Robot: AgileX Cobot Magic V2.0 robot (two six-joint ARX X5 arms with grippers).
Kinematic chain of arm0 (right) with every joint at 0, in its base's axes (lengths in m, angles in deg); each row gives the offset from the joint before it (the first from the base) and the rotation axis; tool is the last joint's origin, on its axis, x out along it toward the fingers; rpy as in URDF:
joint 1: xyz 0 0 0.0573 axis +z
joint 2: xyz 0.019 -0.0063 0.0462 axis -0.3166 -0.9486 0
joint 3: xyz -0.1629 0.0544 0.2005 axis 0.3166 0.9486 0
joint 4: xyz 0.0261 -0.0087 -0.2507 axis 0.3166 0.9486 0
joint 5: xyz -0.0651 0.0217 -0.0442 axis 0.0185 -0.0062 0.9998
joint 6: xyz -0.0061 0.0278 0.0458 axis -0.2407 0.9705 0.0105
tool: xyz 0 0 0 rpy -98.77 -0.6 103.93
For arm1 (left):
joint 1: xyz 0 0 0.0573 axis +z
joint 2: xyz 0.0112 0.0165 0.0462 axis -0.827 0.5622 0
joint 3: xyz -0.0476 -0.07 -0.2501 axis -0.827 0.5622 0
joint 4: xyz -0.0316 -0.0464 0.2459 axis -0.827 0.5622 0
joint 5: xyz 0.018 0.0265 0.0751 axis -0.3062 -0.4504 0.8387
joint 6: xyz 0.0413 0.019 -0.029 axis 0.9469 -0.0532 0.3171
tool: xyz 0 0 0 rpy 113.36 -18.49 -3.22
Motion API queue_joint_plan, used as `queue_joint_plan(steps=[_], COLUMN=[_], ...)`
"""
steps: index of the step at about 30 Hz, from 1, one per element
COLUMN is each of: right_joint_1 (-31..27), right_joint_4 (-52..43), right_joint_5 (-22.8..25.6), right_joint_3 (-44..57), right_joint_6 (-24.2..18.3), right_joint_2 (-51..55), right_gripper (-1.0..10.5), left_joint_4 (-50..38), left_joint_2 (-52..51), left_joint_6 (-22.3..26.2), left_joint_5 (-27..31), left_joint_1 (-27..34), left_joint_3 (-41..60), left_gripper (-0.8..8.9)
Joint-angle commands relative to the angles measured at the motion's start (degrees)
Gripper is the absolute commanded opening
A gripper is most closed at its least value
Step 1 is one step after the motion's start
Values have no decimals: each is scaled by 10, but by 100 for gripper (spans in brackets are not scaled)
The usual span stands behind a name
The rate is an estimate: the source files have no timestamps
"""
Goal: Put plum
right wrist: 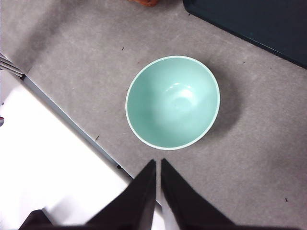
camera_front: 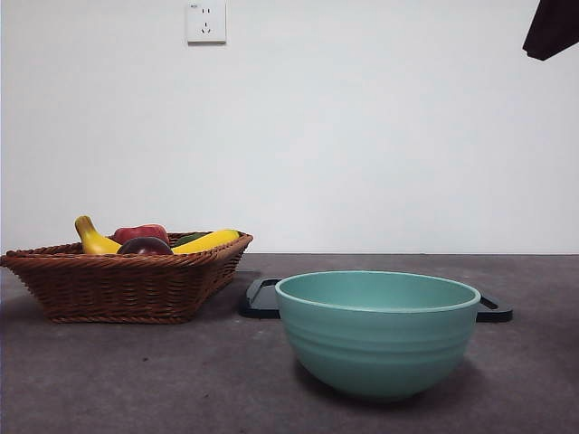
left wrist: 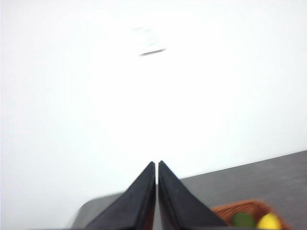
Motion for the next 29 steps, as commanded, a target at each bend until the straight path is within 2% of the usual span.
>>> queue_joint_plan(steps=[1,14,22,29], right_joint_1=[3,3,3,3], right_joint_4=[-5,-5,-5,-5], right_joint_5=[-1,-1,-1,-1], right_joint_3=[-9,-9,-9,-9], right_joint_6=[-5,-5,-5,-5], right_joint_2=[-4,-4,-4,-4], right_gripper=[5,5,5,5], left_joint_4=[-6,-9,-5,50], left_joint_2=[-47,-179,-208,-221], left_joint_6=[-3,-60,-64,-63], left_joint_5=[26,26,27,27], left_joint_1=[10,16,16,16], left_joint_3=[63,265,314,320], left_gripper=[7,7,7,7])
